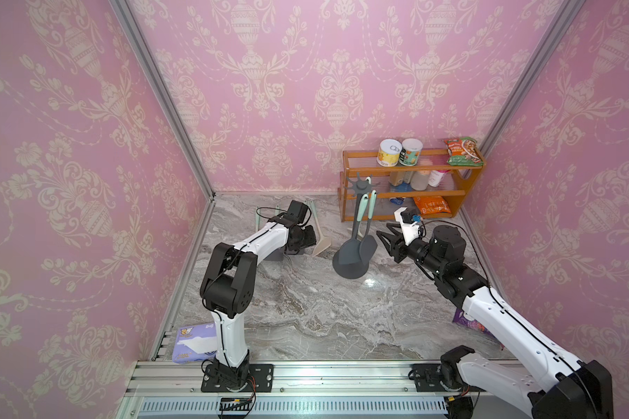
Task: Take the spatula off the kitchen utensil rack
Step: Adjust the spatula at the center of the board.
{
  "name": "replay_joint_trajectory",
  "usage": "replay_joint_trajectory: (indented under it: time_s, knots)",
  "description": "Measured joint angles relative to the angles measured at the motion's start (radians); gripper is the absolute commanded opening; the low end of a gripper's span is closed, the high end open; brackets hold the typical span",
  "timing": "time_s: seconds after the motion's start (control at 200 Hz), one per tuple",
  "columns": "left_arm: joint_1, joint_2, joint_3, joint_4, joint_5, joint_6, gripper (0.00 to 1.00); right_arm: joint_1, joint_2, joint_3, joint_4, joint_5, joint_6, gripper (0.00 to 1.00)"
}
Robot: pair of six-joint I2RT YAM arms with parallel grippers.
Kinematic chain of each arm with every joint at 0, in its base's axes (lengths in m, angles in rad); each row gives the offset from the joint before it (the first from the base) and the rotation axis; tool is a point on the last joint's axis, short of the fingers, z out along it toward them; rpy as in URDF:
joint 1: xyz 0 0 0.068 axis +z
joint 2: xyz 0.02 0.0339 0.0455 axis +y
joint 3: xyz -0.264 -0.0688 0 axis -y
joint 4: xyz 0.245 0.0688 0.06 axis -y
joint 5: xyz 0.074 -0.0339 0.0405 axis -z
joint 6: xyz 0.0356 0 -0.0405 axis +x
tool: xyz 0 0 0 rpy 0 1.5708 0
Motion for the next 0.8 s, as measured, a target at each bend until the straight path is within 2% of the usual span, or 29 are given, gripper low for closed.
replay_joint_trajectory:
  time_s: [0.115, 0.18, 0.22, 0.55, 0.8]
  knots:
    - [-0.026, -0.076, -0.121, 0.064, 0.000, -0.071, 0.45, 0.000, 0.000, -0.001, 0.002, -0.007, 0.004, 0.49]
    - [-0.027, -0.111, -0.186, 0.111, 0.000, -0.110, 0.61, 0.000, 0.000, -0.005, 0.006, -0.010, 0.004, 0.50]
    - [-0.027, -0.128, -0.220, 0.137, 0.002, -0.138, 0.63, 0.000, 0.000, -0.009, 0.008, -0.011, 0.005, 0.50]
    - [-0.031, -0.149, -0.365, 0.435, 0.060, -0.352, 0.64, 0.000, -0.072, -0.065, 0.005, -0.007, 0.007, 0.51]
    - [-0.032, -0.115, -0.365, 0.560, 0.079, -0.444, 0.63, 0.000, -0.100, -0.069, -0.011, 0.000, 0.007, 0.51]
